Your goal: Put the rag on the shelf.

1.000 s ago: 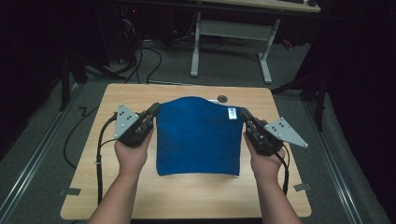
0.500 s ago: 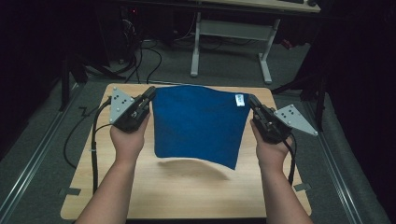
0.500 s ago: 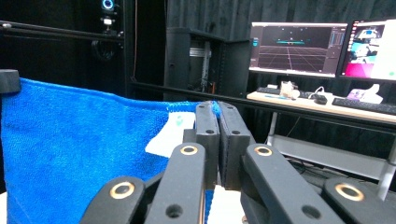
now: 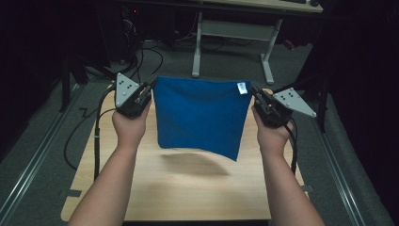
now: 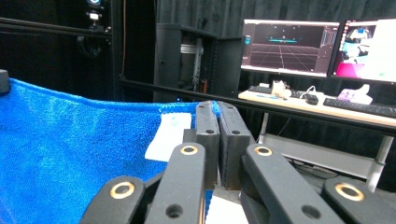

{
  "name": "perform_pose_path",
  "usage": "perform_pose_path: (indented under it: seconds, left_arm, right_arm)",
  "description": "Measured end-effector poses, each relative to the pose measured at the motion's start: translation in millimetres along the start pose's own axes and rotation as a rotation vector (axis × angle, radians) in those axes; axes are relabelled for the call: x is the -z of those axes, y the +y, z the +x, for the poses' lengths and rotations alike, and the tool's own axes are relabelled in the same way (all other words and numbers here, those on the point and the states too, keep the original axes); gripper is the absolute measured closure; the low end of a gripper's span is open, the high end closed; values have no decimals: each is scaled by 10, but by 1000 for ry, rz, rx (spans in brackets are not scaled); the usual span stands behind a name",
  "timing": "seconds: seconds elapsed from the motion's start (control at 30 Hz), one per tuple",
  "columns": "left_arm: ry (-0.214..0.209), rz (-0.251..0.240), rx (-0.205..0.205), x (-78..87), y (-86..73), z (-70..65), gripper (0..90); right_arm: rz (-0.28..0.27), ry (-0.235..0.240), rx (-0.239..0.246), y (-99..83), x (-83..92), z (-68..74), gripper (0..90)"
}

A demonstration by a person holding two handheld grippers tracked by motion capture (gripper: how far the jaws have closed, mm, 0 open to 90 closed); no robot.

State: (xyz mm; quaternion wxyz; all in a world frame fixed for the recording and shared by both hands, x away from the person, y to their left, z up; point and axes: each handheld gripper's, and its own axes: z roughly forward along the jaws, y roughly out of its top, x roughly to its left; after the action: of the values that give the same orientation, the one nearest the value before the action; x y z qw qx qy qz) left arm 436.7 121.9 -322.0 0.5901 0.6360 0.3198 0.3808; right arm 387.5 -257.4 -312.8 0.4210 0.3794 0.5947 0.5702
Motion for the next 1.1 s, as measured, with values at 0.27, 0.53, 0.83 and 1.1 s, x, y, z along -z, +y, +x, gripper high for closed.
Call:
perform_pose_path:
  seconds: [0.27,0.53,0.83,1.1]
  left_arm:
    - [20,18,-41,-259,19,117,895]
    - [28,40,-81,-492,42,236,895]
    - [62,137,-56,-779,-200,384,894]
    - [17,232,-19,-884,-587,400,894]
  right_arm:
    - [39,-20,-20,22,-293,-147,888]
    - [78,-47,2,50,-581,-259,888]
    - [146,-62,47,-60,-914,-281,888]
    - [241,-61,6,-439,-1076,-351,888]
